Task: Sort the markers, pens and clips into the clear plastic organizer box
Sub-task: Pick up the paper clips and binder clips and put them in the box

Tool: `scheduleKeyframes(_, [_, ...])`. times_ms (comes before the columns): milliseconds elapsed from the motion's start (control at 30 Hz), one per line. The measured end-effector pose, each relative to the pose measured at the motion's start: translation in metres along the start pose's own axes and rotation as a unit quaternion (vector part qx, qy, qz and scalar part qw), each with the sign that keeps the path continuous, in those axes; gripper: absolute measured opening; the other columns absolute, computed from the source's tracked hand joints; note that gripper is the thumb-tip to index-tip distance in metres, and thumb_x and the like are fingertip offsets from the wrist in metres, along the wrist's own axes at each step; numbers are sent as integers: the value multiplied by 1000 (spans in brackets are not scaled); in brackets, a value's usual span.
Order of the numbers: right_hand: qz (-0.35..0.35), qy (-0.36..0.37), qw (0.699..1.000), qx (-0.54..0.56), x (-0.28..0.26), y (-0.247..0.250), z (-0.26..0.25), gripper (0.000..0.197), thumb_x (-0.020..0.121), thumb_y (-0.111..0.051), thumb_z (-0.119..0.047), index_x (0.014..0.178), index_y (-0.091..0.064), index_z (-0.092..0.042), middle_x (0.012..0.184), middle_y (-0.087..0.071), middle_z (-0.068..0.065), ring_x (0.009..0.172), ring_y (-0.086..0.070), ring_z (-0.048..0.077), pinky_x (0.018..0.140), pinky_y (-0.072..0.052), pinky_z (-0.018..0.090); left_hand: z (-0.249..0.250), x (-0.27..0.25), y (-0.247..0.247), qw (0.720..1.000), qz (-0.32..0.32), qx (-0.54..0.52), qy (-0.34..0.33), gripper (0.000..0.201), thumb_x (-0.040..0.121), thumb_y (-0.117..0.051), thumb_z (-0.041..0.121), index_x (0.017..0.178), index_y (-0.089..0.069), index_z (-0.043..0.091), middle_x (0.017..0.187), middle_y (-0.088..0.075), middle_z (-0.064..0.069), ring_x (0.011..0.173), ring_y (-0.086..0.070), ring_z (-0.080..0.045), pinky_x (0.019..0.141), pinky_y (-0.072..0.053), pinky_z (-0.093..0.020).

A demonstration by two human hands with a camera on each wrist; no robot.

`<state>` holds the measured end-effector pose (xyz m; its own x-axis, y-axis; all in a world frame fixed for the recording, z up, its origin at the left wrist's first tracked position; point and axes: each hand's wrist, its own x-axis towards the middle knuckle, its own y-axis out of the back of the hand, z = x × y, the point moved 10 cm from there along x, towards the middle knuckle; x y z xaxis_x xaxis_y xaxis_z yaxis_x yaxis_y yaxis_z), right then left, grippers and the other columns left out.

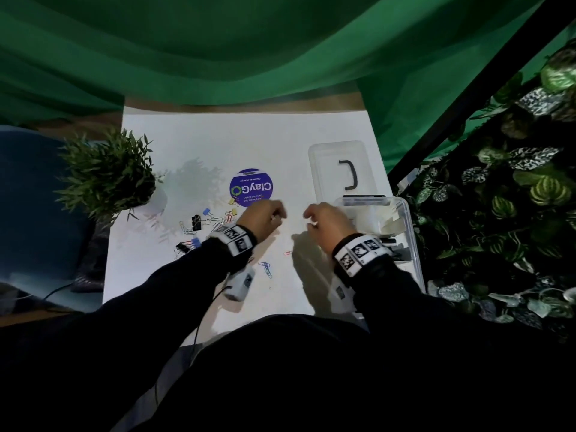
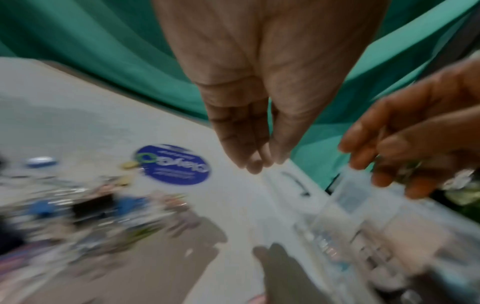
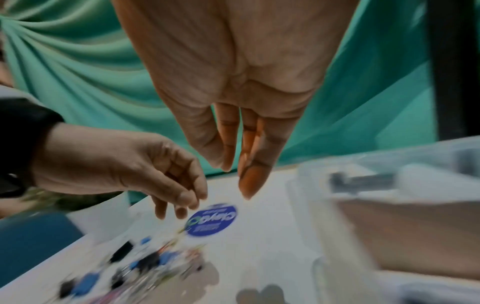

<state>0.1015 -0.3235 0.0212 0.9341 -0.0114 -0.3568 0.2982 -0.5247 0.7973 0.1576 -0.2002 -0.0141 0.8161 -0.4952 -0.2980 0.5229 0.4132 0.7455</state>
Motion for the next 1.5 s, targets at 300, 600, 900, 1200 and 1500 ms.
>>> scheduleKeyframes(300, [-181, -86, 970, -136, 19, -146, 1, 43, 85, -57, -9, 125, -42, -4, 125, -44, 18, 117, -54, 38, 97, -47, 46, -166, -90, -20, 981, -44, 120, 147, 18, 81, -59, 8, 97, -55, 14, 105, -53, -8, 88, -59, -31, 70, -50, -38])
scheduleKeyframes(600, [-232, 7, 969, -88, 36, -209, -54, 35, 83, -62, -4, 116, -54, -4, 119, -57, 16, 111, -55, 32, 83, -44, 32, -204, -120, -40, 983, -92, 91, 129, 27, 84, -65, 13, 109, -56, 16, 111, -56, -6, 99, -59, -24, 75, -41, -29])
scheduleKeyframes(900, [-207, 111, 951, -203, 32, -232, -94, 95, 61, -86, -38, 135, -32, -14, 137, -31, 12, 125, -36, 32, 86, -49, 45, -171, -109, -59, 981, -98, 133, 101, 82, 67, -82, 39, 131, -42, 10, 127, -44, -12, 116, -46, -29, 87, -49, -44])
scheduleKeyframes(1200, [-201, 118, 953, -194, 30, -218, -80, 27, 91, -53, -14, 117, -54, -5, 112, -50, 17, 104, -56, 35, 80, -47, 40, -147, -95, -63, 987, -86, 104, 92, 35, 87, -54, 2, 122, -51, 6, 112, -52, -21, 106, -55, -38, 82, -45, -42])
scheduleKeyframes(1500, [-186, 106, 969, -125, 28, -179, -67, 6, 88, -55, -10, 91, -53, -15, 102, -63, 16, 93, -60, 32, 68, -38, 30, -146, -99, -34, 993, -45, 43, 102, 17, 79, -53, -3, 83, -64, 9, 91, -63, -11, 86, -61, -31, 71, -45, -32])
